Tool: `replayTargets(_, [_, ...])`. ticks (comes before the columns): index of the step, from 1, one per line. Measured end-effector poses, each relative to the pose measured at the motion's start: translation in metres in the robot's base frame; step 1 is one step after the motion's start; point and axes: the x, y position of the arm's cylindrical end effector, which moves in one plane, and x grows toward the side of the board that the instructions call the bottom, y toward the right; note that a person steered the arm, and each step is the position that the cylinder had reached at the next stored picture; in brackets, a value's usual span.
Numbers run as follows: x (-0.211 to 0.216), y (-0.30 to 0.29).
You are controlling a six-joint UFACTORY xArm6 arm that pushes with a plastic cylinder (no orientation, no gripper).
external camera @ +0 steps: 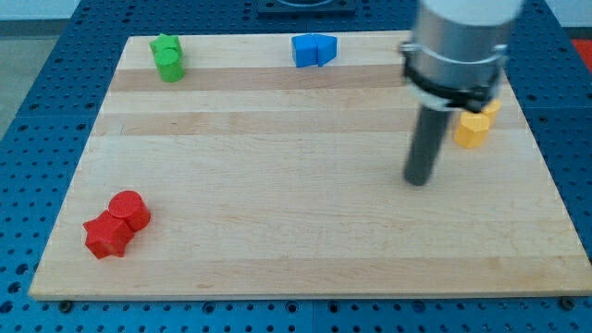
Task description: Push yellow heart towards top right
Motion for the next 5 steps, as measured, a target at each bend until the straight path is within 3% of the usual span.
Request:
replayTargets(2, [-0.015, 0.081])
replayTargets(5, [-0.067, 0.101])
